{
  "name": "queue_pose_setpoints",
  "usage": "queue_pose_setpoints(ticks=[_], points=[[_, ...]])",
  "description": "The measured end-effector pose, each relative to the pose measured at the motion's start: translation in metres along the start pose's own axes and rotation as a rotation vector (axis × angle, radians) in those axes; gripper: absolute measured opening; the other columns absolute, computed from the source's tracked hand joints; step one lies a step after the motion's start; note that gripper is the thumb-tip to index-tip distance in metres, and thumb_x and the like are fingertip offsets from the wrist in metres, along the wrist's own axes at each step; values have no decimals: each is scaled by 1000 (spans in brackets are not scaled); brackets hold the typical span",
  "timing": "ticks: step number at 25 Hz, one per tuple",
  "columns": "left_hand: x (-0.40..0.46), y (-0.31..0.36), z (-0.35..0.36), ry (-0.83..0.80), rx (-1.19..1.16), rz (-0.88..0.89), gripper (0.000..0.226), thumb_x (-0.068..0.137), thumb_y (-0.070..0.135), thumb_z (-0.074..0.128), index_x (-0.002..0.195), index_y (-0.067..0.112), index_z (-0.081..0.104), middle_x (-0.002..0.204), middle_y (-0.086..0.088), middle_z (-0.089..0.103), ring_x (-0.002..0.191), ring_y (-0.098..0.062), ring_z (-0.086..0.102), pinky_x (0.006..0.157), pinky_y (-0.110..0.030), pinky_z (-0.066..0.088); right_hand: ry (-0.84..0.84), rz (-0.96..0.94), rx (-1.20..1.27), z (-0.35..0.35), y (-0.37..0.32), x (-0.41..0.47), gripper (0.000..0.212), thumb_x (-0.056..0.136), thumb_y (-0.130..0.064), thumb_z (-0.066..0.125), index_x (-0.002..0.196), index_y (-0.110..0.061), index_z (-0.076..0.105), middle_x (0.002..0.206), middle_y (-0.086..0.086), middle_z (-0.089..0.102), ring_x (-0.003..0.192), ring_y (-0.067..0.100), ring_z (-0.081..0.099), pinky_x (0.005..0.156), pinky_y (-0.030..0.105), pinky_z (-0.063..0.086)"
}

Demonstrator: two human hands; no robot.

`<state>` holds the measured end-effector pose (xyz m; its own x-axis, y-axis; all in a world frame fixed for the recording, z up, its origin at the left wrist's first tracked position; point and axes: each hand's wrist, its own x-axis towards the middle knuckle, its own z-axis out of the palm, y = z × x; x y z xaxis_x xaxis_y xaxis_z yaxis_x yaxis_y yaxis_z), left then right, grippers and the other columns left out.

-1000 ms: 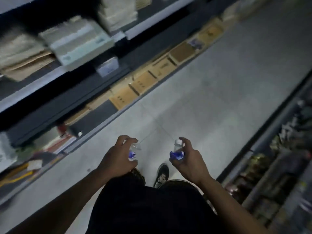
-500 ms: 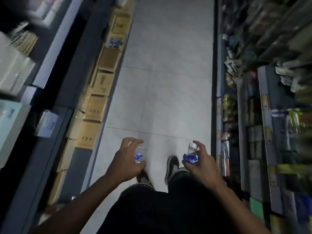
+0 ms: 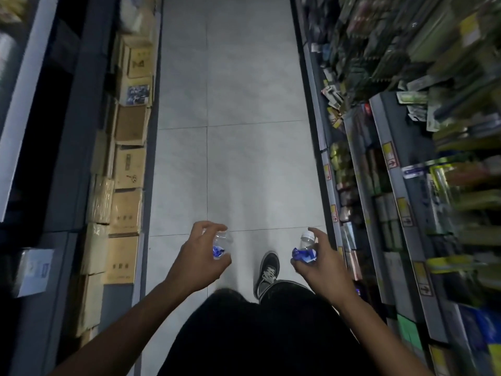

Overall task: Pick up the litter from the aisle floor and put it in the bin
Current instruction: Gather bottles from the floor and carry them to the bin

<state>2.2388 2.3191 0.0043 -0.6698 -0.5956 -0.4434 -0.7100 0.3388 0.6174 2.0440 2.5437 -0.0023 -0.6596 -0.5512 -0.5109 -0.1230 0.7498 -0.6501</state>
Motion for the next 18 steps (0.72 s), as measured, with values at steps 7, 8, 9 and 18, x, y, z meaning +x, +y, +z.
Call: queue_pose_setpoints(ticks=[7,8,9,18], points=[[51,9,-18,43,1,-180,65,78,38,84,135,30,53,146,7,40,114,-13,57,100,-28,51,-126,-102,-58,-22,-73,122,71,78,-43,75,137,-43,35,98,-9,69,89,19,66,80,39,55],[60,6,-26,59,-11,-196,66,77,39,84,136,28,54,146,6,41,117,-15,57,102,-31,51,-138,-125,-78,-24,-90,140,71,78,-43,76,137,-42,36,98,-9,68,88,19,65,79,38,55],[70,4,-33,81,-20,-203,67,77,39,84,135,27,55,146,5,42,119,-16,57,103,-32,50,-146,-147,-101,-25,-106,159,70,79,-42,76,137,-41,36,97,-10,68,87,20,65,77,37,54],[251,11,-140,91,-24,-69,63,76,32,86,132,25,57,141,6,45,106,-11,62,86,-1,39,-96,-129,-145,-50,-223,307,69,80,-38,77,136,-40,37,94,-14,68,83,15,67,77,37,55]])
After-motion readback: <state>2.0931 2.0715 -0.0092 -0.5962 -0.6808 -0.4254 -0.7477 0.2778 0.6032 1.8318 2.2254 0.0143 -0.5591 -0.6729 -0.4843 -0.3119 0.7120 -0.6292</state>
